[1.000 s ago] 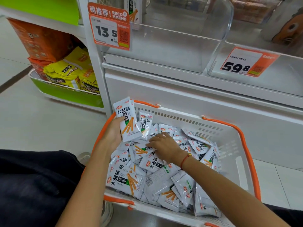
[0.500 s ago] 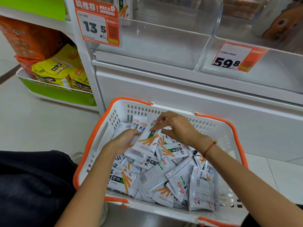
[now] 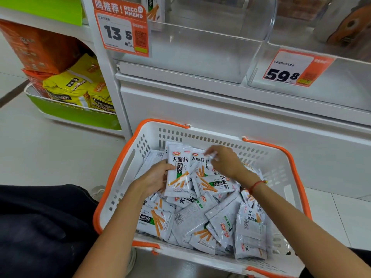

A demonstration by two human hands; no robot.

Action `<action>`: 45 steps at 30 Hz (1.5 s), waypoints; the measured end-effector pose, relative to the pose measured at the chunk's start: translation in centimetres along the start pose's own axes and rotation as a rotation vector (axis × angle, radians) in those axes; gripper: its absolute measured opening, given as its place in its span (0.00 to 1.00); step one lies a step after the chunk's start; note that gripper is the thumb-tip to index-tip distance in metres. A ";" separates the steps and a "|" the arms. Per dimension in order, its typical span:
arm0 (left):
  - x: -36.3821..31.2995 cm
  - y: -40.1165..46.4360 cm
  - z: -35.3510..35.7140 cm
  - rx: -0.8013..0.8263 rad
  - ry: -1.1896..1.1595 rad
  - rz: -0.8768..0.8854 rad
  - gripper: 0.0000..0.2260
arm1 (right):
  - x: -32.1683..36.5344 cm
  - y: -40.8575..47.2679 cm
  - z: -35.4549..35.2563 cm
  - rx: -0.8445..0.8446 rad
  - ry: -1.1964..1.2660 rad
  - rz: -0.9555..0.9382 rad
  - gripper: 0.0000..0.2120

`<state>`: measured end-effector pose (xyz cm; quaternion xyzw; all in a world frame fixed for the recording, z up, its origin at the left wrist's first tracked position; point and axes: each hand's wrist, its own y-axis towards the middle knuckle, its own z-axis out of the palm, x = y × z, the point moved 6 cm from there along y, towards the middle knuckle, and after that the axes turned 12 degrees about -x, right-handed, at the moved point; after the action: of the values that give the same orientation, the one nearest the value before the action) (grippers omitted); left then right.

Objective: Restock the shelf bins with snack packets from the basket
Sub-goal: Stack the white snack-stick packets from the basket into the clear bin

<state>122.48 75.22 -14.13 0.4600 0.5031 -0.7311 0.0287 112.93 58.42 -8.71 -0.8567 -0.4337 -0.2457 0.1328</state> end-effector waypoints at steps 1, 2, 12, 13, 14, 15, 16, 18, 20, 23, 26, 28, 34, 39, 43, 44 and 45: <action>0.0 0.1 -0.1 -0.014 -0.008 0.007 0.15 | -1.5 -0.2 0.6 0.133 -0.166 0.032 0.20; 0.0 0.1 -0.2 -0.028 -0.006 0.018 0.14 | -3.0 -0.8 1.3 0.277 -0.304 0.045 0.22; -0.6 0.1 -1.4 -0.134 -0.020 0.069 0.15 | -4.8 -2.7 1.8 0.472 -0.303 -0.024 0.16; -0.7 0.1 -1.5 -0.144 -0.019 0.071 0.15 | -4.3 -2.7 1.4 0.484 -0.239 0.004 0.14; -0.8 0.2 -1.7 -0.155 -0.006 0.079 0.15 | -3.9 -2.5 0.9 0.490 -0.167 0.023 0.13; -1.0 0.3 -1.7 -0.161 0.020 0.094 0.16 | -3.0 -2.2 0.3 0.494 -0.093 0.021 0.12; -1.2 0.2 -1.6 -0.157 0.053 0.111 0.17 | -2.0 -1.9 -0.4 0.490 -0.024 0.004 0.11; -1.5 0.0 -1.1 -0.139 0.132 0.149 0.17 | 0.4 -1.2 -1.9 0.459 0.072 -0.056 0.08; -1.9 -0.2 -0.4 -0.116 0.217 0.182 0.18 | 2.0 -0.5 -3.0 0.446 0.072 -0.095 0.09; -2.2 -0.4 0.4 -0.074 0.359 0.217 0.19 | 3.9 -0.9 -3.0 0.593 0.018 -0.118 0.08; -2.2 -0.3 1.4 0.017 0.408 0.223 0.23 | 4.6 -1.5 -1.0 0.636 0.021 -0.084 0.10; -2.1 -0.5 2.1 0.043 0.388 0.205 0.24 | 4.3 -0.8 -0.2 0.421 0.059 -0.027 0.14; -1.0 0.0 1.9 -0.047 0.252 0.122 0.18 | 3.4 -0.4 -0.4 -0.058 0.237 0.125 0.24; 0.3 0.6 1.9 -0.017 0.164 0.031 0.20 | 3.5 -1.1 -0.1 -0.232 0.281 0.124 0.25; -0.7 -0.1 2.2 -0.023 0.000 0.081 0.13 | 3.0 -1.7 0.6 -0.236 0.280 0.253 0.34; -1.0 -0.1 2.2 -0.034 -0.050 0.086 0.12 | 3.1 -1.9 1.1 -0.118 0.414 0.353 0.36; -1.4 -0.1 2.1 -0.056 -0.096 0.108 0.11 | 3.5 -2.2 1.7 0.031 0.555 0.443 0.36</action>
<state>121.94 73.06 -12.92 0.4500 0.4959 -0.7353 0.1048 113.42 62.90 -8.23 -0.8285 -0.1883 -0.4275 0.3088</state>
